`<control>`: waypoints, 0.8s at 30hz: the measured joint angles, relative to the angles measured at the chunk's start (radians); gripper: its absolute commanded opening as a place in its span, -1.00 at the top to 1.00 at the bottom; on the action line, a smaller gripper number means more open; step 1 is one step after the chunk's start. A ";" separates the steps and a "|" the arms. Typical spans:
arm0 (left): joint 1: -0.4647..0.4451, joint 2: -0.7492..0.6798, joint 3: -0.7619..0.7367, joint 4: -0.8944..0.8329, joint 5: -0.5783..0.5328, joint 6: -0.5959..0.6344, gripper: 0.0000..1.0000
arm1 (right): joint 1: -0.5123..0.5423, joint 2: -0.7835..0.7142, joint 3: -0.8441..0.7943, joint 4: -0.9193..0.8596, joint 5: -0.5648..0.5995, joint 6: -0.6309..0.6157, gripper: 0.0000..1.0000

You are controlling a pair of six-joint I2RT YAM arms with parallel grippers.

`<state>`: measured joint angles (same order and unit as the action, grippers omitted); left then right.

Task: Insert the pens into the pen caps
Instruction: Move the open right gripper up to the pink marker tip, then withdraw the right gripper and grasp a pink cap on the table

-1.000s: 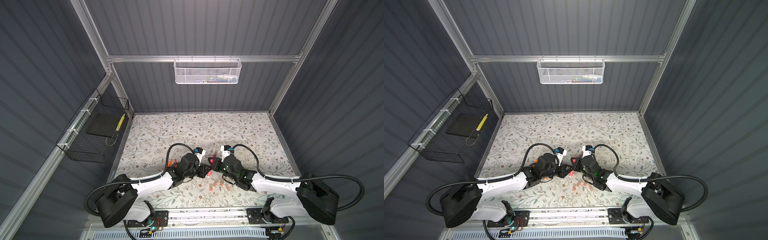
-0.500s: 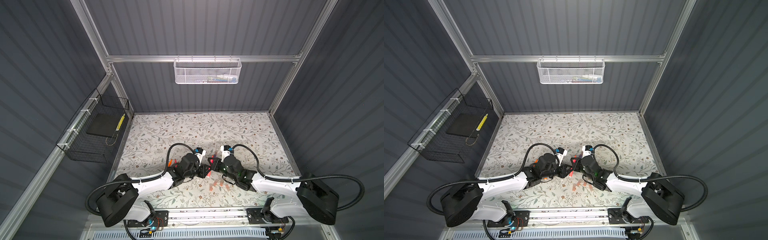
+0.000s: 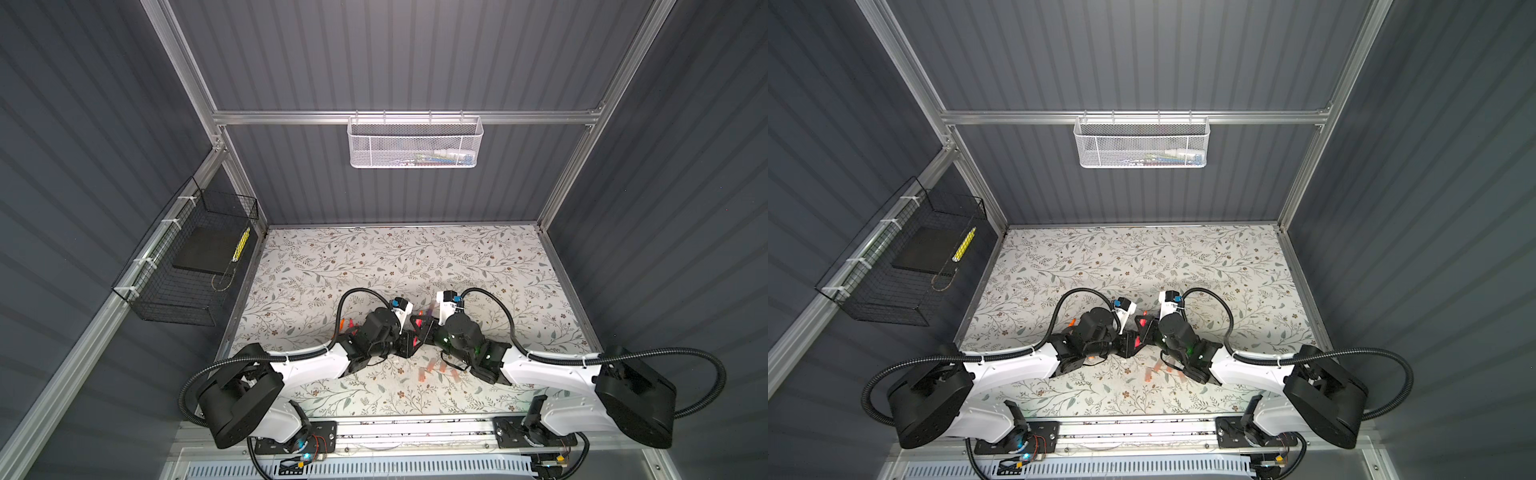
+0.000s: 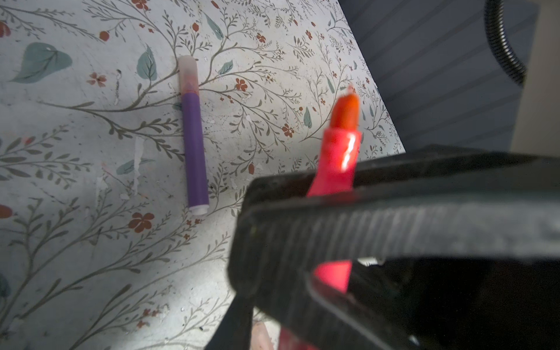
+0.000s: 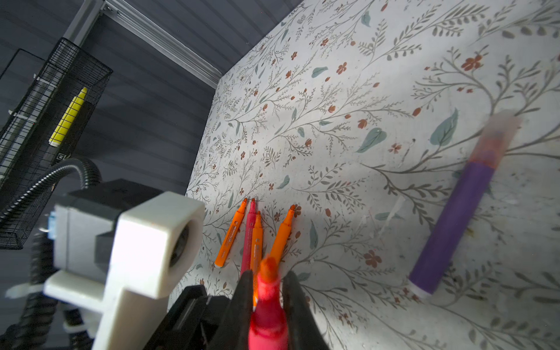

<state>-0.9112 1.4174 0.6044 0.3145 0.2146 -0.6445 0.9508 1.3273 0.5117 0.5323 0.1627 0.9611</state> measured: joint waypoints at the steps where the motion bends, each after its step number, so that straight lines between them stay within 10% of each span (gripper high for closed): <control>1: 0.000 -0.002 -0.001 -0.001 0.000 -0.001 0.59 | 0.003 0.002 0.000 0.002 0.002 0.000 1.00; 14: -0.011 -0.026 -0.018 0.002 -0.008 0.005 1.00 | 0.026 0.003 -0.003 0.014 0.029 0.008 0.97; 24: 0.007 0.063 0.021 -0.018 -0.055 -0.019 1.00 | 0.037 -0.118 -0.031 -0.083 0.080 -0.023 0.00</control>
<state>-0.9039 1.4803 0.6254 0.2970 0.1593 -0.6632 0.9874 1.2091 0.4808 0.4496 0.2432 0.9386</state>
